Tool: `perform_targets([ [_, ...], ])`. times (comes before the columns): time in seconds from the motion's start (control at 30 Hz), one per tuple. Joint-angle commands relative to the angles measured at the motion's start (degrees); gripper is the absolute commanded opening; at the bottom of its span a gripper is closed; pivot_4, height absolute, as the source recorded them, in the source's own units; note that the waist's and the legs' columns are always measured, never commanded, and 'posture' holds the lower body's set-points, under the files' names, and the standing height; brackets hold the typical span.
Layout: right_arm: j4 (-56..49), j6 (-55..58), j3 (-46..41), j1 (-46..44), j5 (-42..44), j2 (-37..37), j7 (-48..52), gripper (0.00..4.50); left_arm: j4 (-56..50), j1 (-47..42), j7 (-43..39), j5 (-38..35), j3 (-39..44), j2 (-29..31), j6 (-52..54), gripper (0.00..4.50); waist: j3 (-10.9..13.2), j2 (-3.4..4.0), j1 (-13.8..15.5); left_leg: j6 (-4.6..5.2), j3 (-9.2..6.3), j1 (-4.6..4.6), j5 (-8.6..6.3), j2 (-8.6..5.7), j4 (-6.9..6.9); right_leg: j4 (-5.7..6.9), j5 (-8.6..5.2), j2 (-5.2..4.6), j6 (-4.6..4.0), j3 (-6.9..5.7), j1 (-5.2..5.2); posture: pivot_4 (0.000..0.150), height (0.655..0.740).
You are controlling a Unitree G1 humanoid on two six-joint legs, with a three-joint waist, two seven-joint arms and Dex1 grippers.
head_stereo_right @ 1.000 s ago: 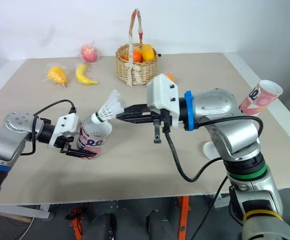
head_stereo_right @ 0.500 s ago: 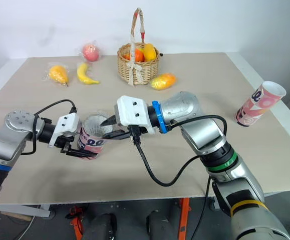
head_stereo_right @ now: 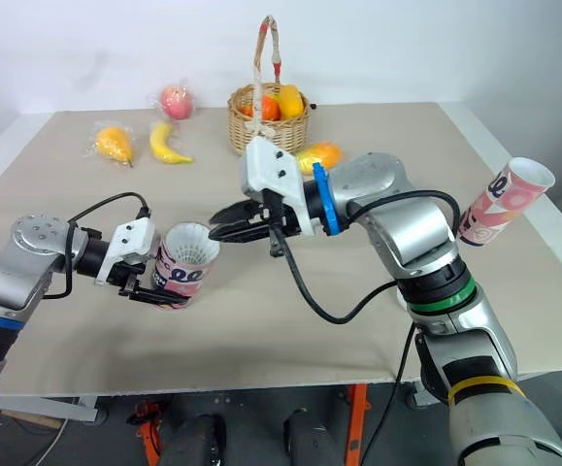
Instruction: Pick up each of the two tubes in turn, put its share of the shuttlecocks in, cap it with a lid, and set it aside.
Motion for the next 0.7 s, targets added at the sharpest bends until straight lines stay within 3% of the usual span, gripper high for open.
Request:
perform_targets([
  [0.03, 0.64, -0.67, 0.95, -2.84, -1.35, 0.35, 1.78, 0.08, 1.91, -1.9, -0.45, 1.88, -2.0, -0.92, -2.3, 3.21, 0.0, 0.0, 0.02, 0.0, 0.0, -0.02, 0.0, -0.01, 0.0, 0.0, 0.0, 0.0, 0.01, 0.0, -0.01, 0.15, 0.74],
  [0.5, 18.64, -9.85, 17.08, -13.0, -15.76, 10.32, 9.51, 0.08, 7.83, -7.29, -1.09, 3.88, -3.08, -4.1, -4.37, 3.21, 0.0, 0.0, 0.34, -0.08, 0.0, -0.07, 0.21, -0.03, 0.21, 0.01, 0.09, -0.03, -0.11, 0.01, 0.04, 0.15, 0.74],
  [0.7, 27.7, -10.79, 17.38, -15.67, -18.26, 20.01, 8.58, 0.08, 5.53, -5.36, -0.44, 3.2, -1.92, -3.53, -2.78, 3.21, -0.01, -0.01, 0.08, -0.08, 0.02, -0.12, 0.21, 0.0, 0.34, 0.03, 0.14, -0.03, -0.09, 0.02, 0.04, 0.15, 0.74],
])
